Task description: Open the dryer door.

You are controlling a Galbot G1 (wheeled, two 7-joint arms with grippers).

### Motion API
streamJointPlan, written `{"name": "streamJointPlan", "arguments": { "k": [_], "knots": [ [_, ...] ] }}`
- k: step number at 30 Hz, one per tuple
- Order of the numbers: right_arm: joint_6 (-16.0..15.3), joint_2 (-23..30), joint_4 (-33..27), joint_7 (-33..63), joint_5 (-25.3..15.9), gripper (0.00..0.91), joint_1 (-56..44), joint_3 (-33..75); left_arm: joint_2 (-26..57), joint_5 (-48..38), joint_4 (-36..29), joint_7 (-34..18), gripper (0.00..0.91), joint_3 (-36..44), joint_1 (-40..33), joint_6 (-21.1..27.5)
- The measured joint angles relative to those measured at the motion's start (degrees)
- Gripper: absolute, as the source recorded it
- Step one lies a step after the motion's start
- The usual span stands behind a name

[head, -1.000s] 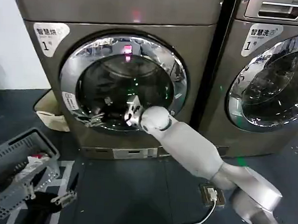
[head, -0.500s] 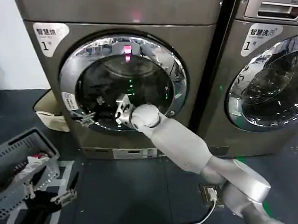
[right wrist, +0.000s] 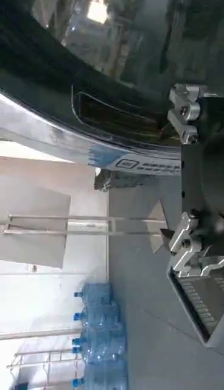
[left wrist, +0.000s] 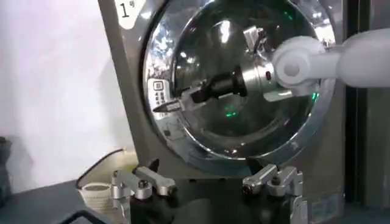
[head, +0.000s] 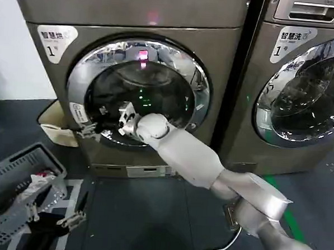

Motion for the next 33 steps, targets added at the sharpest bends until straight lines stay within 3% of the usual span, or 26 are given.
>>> {"name": "streamJointPlan", "arguments": {
  "k": [9,15,22,33],
  "knots": [
    [-1.48,-0.82,1.88,-3.83,1.06,0.907,0.0,-0.99,0.19,-1.7,0.02,-0.15,0.907,-1.04,-1.04,1.13],
    [-2.8,-3.03,5.35,-5.05,3.21,0.907,-0.1,-2.09,1.33,-7.9,0.02,-0.63,0.907,-4.07,-3.29,3.66],
    [-4.44,-8.54,14.22,-6.12,6.88,0.907,-0.84,-3.95,3.88,-16.17,2.4,-0.67,0.907,-10.62,-7.32,7.08],
    [-5.25,-18.45,28.92,-9.93,9.6,0.907,-2.52,-5.18,11.93,-26.39,11.31,0.74,0.907,-17.89,-13.67,6.47]
  ]
}}
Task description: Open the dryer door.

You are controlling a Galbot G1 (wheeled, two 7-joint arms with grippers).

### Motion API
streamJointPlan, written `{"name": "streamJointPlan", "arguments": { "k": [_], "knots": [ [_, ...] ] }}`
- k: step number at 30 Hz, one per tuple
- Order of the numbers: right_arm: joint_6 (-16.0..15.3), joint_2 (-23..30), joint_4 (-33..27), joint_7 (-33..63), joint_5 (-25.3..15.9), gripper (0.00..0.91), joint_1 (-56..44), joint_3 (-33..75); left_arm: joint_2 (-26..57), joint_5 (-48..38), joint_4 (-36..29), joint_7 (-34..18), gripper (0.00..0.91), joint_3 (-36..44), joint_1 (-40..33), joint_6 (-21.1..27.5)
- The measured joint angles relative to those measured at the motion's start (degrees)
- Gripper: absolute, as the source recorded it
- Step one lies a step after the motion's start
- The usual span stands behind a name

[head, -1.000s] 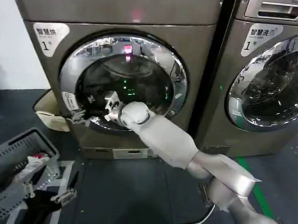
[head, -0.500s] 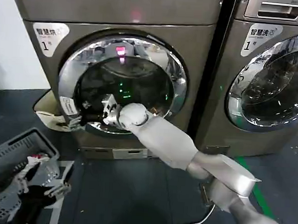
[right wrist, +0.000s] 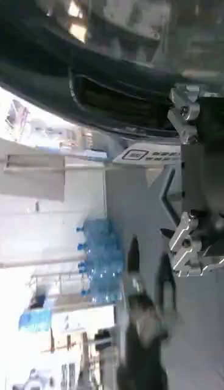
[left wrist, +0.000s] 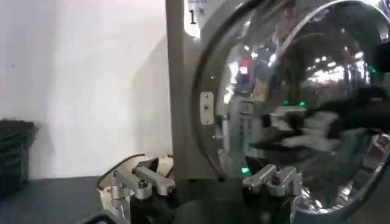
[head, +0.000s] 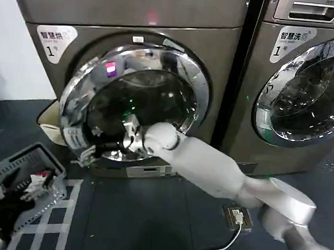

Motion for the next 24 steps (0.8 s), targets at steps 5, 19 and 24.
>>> {"name": "streamJointPlan", "arguments": {
  "k": [5,19,24],
  "knots": [
    [-0.2,-5.41,5.26,-2.61,0.62,0.907,-0.3,-0.69,3.65,-2.31,4.59,0.29,0.907,-1.09,-2.27,-0.92],
    [-0.37,-16.55,12.65,-15.45,0.08,0.907,-1.29,-0.51,15.87,-8.6,15.32,9.08,0.907,3.49,-7.46,-8.2],
    [-0.17,-19.64,14.08,-19.75,-0.73,0.907,-1.11,-0.96,19.81,-8.93,18.17,10.36,0.907,6.51,-9.41,-9.55]
  ]
}}
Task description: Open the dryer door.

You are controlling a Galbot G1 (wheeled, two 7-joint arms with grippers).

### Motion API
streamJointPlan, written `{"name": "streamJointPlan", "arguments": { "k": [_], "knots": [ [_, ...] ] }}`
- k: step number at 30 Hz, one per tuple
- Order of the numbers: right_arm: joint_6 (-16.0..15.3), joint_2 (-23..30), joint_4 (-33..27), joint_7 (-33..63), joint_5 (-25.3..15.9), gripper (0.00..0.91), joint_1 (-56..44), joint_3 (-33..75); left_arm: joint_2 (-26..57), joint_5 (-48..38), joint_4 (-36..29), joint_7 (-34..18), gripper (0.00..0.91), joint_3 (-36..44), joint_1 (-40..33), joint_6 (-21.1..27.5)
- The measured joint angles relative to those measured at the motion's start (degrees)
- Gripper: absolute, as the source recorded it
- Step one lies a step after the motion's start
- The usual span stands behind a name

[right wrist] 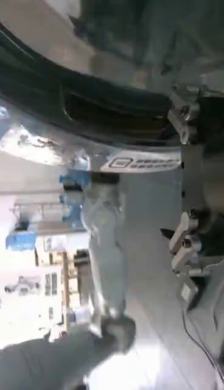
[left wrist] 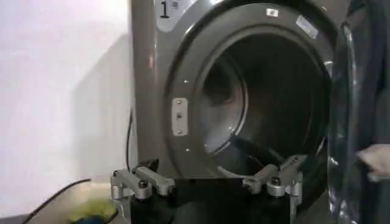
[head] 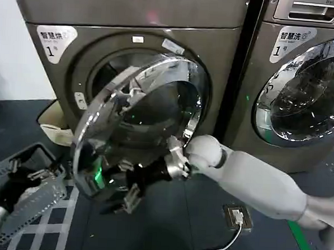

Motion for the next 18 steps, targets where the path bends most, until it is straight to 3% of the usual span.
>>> {"name": "streamJointPlan", "arguments": {
  "k": [10,18],
  "knots": [
    [0.32,-8.89,5.99,-3.96,-0.59,0.907,-1.19,-0.58,8.05,0.59,0.53,4.63,0.907,8.11,-2.98,-2.53],
    [1.51,-18.18,11.83,-2.82,0.12,0.907,-6.49,5.29,11.81,1.16,-1.08,8.87,0.907,12.54,-3.07,-5.32]
  ]
}}
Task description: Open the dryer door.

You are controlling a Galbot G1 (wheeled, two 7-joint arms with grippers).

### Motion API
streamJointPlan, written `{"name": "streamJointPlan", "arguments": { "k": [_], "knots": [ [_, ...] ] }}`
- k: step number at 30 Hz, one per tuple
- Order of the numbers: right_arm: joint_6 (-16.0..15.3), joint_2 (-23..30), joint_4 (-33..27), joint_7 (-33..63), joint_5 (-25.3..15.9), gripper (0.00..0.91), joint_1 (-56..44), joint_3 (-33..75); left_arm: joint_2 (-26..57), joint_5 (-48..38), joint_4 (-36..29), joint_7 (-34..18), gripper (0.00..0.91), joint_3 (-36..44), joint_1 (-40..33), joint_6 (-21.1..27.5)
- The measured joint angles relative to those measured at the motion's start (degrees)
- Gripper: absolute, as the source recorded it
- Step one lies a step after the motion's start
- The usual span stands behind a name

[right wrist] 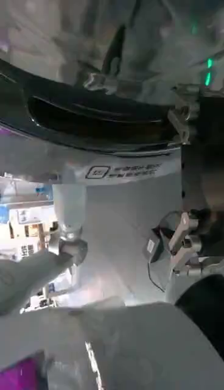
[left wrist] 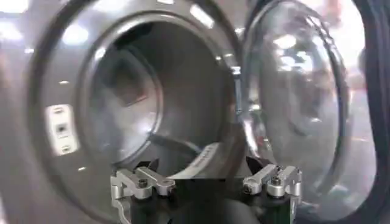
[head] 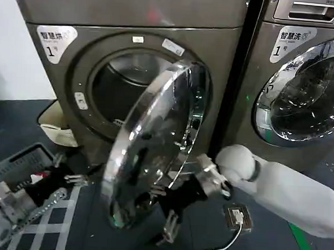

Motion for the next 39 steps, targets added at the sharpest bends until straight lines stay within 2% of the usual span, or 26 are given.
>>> {"name": "streamJointPlan", "arguments": {
  "k": [4,10,12,18,22,25,30,32,39],
  "knots": [
    [1.33,-6.81,2.09,0.71,0.13,0.907,-9.21,11.02,1.03,1.52,-1.89,1.8,0.907,2.01,-0.34,-0.64],
    [5.26,-16.12,0.41,2.83,-3.67,0.907,-27.98,32.02,1.25,1.83,-4.73,2.04,0.907,5.64,-2.42,-0.33],
    [5.76,-17.6,-2.45,4.07,-5.2,0.907,-32.31,37.07,1.14,2.14,-5.5,1.97,0.907,7.17,-3.37,-0.16],
    [4.87,-18.19,-13.2,12.44,-5.64,0.907,-44.48,50.03,1.53,4.16,-7.01,1.94,0.907,11.43,-7.06,-0.06],
    [5.38,-16.35,-19.9,16.69,-7.97,0.907,-58.93,64.5,2.17,4.14,-7.37,1.74,0.907,14.51,-9.73,0.02],
    [6.96,-13.28,-24.05,20.51,-8.31,0.907,-70.75,76.95,2.01,4.14,-7.27,1.36,0.907,17.56,-12.79,0.39],
    [8.4,-5.28,-25.36,28.13,-8.27,0.907,-85.71,94.77,0.33,6.23,-7.27,0.31,0.907,23.62,-18.14,1.14],
    [8.19,-1.61,-25.17,31.75,-9.86,0.907,-90.4,101.3,-0.34,6.84,-7.28,-0.18,0.907,25.85,-19.76,1.35],
    [7.3,10.04,-25.67,42.06,-19.97,0.907,-101.69,118.28,-1.89,8.1,-6.15,-1.32,0.907,32.36,-24.5,1.58]
  ]
}}
